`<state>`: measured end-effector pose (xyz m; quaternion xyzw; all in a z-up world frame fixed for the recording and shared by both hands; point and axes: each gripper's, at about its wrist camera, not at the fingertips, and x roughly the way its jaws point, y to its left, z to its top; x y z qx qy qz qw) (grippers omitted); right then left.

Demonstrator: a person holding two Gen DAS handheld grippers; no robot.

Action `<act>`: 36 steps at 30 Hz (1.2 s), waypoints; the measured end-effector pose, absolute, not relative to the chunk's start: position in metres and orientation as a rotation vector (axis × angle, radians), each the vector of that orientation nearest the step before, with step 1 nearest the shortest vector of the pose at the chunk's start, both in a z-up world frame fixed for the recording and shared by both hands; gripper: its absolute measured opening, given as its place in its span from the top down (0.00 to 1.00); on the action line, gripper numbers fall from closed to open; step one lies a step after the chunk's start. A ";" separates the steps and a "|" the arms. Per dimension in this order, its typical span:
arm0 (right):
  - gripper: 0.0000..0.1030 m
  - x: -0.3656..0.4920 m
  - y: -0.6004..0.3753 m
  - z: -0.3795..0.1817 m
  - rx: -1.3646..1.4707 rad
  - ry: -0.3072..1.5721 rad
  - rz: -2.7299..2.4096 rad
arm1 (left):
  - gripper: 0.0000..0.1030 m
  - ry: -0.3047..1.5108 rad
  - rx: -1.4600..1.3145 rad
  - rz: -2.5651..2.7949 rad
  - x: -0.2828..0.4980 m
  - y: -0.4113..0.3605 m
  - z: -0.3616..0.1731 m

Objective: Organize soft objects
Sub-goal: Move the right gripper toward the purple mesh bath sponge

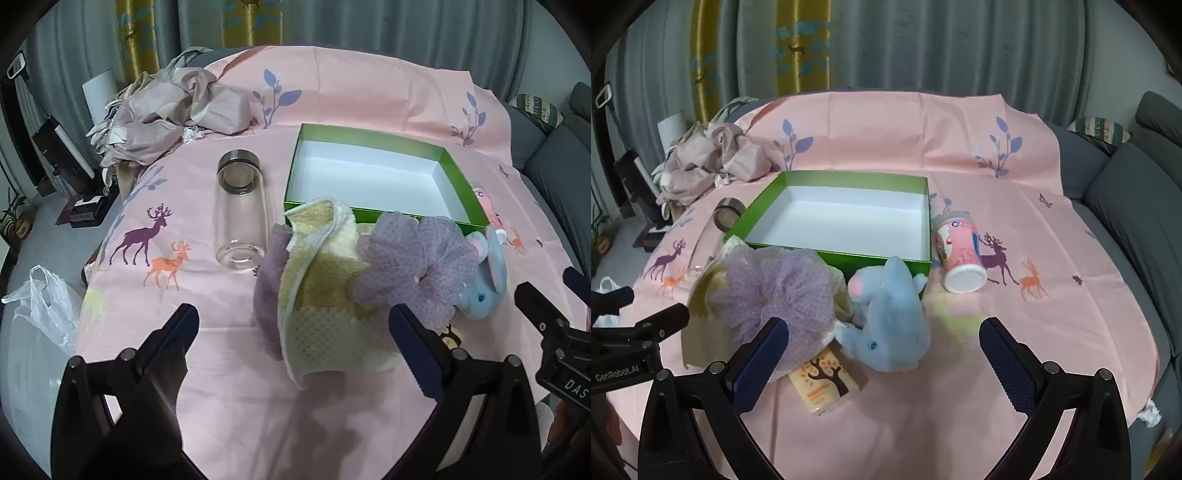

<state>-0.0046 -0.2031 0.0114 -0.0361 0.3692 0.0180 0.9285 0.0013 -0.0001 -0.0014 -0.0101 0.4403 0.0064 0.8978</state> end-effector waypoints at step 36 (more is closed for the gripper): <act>0.00 -0.008 -0.197 0.015 -0.069 0.730 0.030 | 0.01 0.918 -0.155 -0.105 0.002 0.020 -0.006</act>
